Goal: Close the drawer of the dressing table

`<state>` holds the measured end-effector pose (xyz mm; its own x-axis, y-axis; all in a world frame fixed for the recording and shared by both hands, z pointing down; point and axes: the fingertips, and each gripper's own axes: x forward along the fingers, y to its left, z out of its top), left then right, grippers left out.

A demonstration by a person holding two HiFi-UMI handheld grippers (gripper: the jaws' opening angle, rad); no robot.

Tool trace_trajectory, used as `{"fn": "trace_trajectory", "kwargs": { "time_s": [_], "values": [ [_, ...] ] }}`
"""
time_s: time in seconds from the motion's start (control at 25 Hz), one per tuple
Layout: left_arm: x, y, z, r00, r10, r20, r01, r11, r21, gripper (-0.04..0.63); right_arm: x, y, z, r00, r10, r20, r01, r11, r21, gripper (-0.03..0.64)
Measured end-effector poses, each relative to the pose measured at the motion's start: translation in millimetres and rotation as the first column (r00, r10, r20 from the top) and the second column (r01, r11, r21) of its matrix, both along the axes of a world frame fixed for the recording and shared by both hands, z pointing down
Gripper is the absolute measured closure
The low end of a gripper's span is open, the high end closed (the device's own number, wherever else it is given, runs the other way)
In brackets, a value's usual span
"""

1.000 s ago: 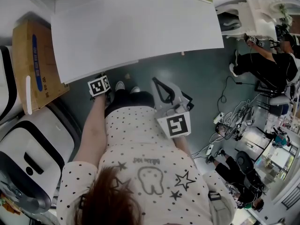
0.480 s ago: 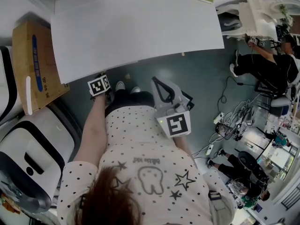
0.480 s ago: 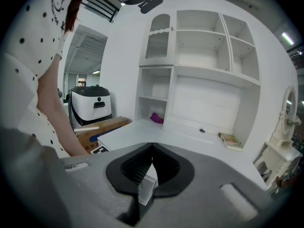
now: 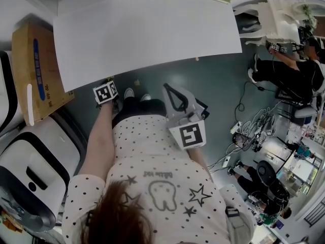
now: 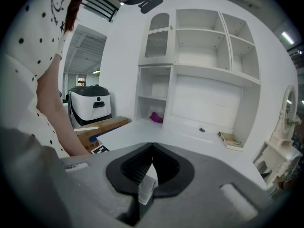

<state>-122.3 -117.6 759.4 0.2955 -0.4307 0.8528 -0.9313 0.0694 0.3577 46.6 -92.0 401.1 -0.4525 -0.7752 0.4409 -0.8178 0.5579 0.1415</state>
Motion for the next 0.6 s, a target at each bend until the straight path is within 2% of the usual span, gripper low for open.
{"fn": "trace_trajectory", "kwargs": {
  "time_s": [0.6],
  "values": [
    [0.9, 0.1, -0.9, 1.0, 0.015, 0.015, -0.015, 1.0, 0.006, 0.525, 3.3, 4.6, 0.3, 1.0, 0.014, 0.003, -0.014, 1.0, -0.01, 0.62]
  ]
}}
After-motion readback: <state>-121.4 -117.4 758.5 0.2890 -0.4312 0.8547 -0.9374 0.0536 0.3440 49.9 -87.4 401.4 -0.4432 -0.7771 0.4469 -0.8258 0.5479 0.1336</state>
